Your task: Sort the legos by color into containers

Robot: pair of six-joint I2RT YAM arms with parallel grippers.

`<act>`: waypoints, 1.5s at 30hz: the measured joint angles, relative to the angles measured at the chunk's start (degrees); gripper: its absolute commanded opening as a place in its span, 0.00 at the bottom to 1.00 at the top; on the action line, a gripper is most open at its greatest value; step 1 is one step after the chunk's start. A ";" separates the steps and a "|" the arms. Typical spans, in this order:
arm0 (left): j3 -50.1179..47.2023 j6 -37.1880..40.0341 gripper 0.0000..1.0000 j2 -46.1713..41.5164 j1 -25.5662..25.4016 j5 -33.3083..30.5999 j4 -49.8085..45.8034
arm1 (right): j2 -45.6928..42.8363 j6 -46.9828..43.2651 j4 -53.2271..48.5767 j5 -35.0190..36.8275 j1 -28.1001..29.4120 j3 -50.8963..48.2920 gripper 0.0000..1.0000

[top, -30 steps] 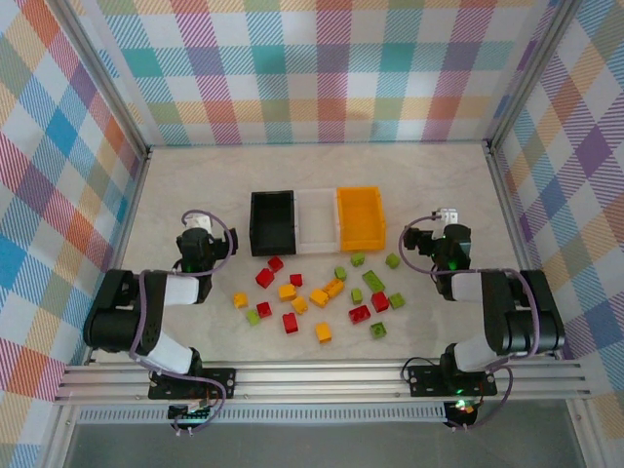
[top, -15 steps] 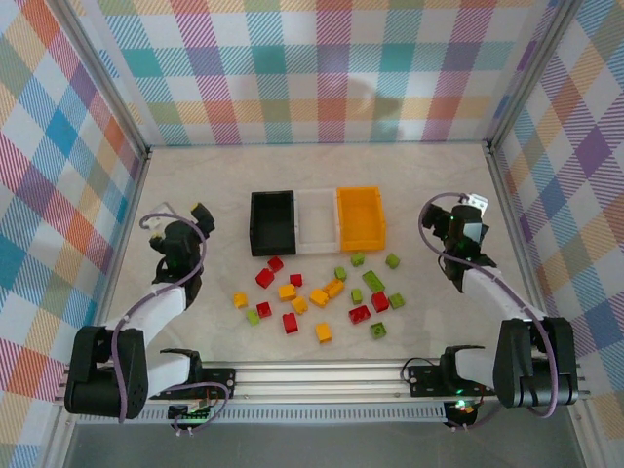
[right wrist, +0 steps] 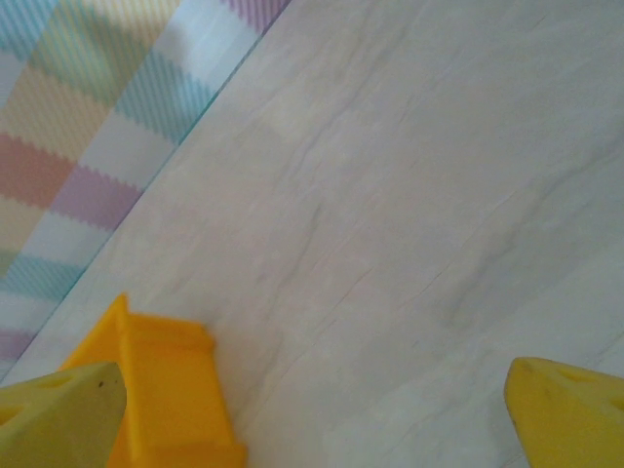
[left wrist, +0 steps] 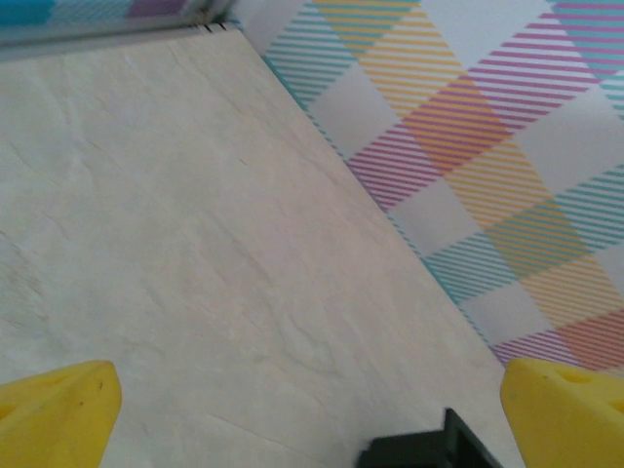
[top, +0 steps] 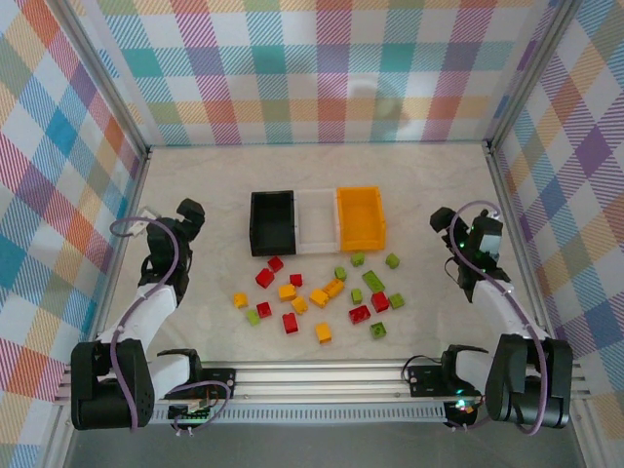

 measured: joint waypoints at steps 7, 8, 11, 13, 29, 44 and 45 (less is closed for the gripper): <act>4.66 -2.89 0.96 -1.07 -1.16 8.28 -4.92 | -1.49 -3.82 -13.00 -5.46 5.81 5.62 0.99; 5.51 -2.95 0.95 -1.16 -2.12 8.81 -6.08 | -1.92 -4.68 -15.30 -5.01 7.63 6.25 0.98; 6.82 -2.75 0.93 -1.55 -7.67 10.75 -8.92 | -2.71 -7.17 -21.27 -2.99 13.31 7.21 0.96; 6.80 -2.56 0.93 -1.95 -11.80 12.00 -10.78 | -1.92 -8.94 -24.50 -1.25 16.74 7.63 0.91; 4.13 -2.49 0.95 -3.39 -16.94 15.63 -17.64 | 19.28 -16.70 -29.57 6.82 23.56 13.53 0.71; 3.69 -2.49 0.97 -3.08 -16.94 15.80 -17.81 | 25.62 -18.97 -28.09 6.86 24.94 17.31 0.42; 3.69 -2.49 0.97 -2.95 -16.94 15.80 -17.81 | 26.01 -19.10 -28.09 6.88 25.05 17.35 0.41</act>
